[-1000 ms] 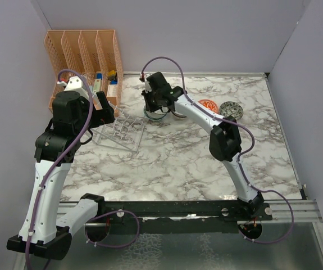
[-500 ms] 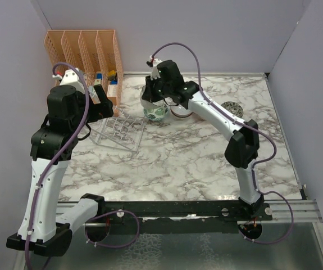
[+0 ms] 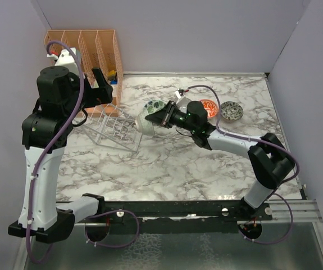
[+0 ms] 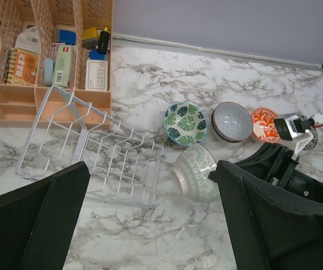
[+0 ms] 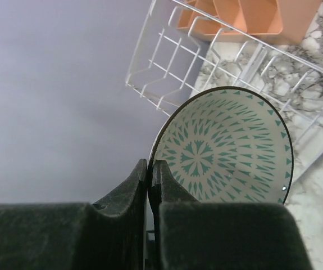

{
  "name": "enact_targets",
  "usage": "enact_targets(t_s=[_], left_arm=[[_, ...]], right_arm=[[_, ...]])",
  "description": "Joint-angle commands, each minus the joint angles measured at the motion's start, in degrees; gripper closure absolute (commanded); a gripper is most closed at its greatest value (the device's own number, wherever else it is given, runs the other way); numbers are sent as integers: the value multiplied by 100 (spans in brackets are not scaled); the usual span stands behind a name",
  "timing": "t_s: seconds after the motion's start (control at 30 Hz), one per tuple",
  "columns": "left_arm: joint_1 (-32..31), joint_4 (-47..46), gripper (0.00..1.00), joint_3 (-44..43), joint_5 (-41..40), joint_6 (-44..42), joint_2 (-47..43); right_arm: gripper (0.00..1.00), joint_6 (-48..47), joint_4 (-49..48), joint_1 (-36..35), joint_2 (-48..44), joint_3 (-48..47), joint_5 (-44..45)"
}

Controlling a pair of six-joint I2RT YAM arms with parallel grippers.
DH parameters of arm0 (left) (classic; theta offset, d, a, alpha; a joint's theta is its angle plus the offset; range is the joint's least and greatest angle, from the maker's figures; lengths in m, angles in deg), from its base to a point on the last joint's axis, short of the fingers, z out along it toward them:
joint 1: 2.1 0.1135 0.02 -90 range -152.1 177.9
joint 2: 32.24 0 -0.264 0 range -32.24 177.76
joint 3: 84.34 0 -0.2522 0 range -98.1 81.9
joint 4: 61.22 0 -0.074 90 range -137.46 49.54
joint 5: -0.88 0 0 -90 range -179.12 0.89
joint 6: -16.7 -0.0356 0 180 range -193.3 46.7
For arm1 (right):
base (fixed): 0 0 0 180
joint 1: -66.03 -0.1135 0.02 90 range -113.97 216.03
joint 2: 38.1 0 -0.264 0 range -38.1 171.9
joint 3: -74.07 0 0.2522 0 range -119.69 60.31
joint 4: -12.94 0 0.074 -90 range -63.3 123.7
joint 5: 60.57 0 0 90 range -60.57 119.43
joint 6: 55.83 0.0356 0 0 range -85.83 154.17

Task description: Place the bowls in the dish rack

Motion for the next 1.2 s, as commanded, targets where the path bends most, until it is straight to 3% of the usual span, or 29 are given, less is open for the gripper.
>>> enact_targets(t_s=[0.0, 0.17, 0.4, 0.63, 1.17], left_arm=[[-17, 420, 1, -429, 400, -109, 342], [-20, 676, 1, -802, 541, -173, 481], [-19, 1103, 1, -1082, 720, -369, 453], [-18, 1210, 1, -1094, 930, -576, 349], [-48, 1165, 1, -1021, 1186, -786, 325]], right_arm=[[99, 1543, -3091, -2, 37, 411, 538], [99, 2622, -4705, -168, 797, 753, 1536], [99, 3245, -5701, -668, 1770, 676, 2714], [99, 3662, -6147, -1051, 2443, 486, 3470], [99, 4494, -7036, -1246, 3792, -250, 3971]])
